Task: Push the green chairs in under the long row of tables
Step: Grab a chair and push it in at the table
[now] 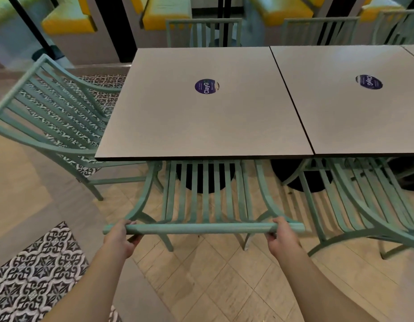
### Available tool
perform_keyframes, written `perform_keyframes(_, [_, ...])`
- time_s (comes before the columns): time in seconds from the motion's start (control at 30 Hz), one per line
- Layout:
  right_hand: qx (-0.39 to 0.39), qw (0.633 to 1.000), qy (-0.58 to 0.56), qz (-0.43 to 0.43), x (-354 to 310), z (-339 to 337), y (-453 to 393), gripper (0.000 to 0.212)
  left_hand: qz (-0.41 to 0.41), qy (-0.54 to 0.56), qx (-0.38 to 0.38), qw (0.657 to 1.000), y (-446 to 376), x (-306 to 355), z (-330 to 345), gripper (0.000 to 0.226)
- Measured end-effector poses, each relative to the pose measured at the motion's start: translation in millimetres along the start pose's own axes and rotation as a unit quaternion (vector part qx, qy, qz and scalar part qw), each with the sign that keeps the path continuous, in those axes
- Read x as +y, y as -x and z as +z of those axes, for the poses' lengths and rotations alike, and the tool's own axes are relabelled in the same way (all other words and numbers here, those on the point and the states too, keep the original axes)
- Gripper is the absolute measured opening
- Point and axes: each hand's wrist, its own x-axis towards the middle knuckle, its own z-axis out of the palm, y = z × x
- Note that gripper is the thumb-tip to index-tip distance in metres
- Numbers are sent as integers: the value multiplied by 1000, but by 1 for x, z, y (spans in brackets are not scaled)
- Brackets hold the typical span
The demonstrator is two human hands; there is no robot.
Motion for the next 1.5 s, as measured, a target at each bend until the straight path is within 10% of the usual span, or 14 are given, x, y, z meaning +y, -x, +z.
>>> perform_keyframes(1.3, [54,998,14,-11,0,22,-10,47,41,4,4,999,-2,4,11,12])
perform_keyframes(1.5, [65,997,26,-8,2,21,-14,45,45,-5,-4,999,-10,6,8,40])
